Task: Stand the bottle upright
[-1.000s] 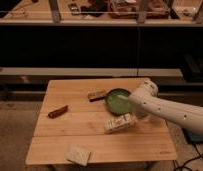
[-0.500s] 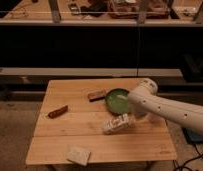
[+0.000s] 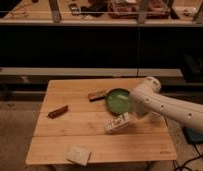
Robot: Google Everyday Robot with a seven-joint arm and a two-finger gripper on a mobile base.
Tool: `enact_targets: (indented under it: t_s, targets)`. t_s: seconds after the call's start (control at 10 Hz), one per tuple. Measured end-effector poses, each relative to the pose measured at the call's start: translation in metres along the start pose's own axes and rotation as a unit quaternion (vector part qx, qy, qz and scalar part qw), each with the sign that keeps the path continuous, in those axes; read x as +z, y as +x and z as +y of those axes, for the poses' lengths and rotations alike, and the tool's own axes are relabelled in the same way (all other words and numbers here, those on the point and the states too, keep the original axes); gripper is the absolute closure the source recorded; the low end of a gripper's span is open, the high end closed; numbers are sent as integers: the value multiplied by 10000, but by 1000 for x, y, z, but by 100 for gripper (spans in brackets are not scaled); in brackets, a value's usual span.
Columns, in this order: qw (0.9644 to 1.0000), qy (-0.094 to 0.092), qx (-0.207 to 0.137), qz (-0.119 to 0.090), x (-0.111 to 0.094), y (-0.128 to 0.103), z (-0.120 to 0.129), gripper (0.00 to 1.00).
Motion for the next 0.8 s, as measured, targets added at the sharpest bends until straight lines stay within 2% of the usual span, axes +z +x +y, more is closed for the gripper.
enact_targets:
  t_s: [0.1,0.2,0.5,0.7,0.8]
  targets:
    - [10000,19,-8,-4,-15,0,-2,100]
    - [10000,9,-22,4,-49,2,-4,100]
    - [10000,13,-83,20,-126,5,-11,100]
    - [9999,-59,-98,81,-153,11,-11,100]
    - [9999,-118,-65,42,-162,13,-9,100]
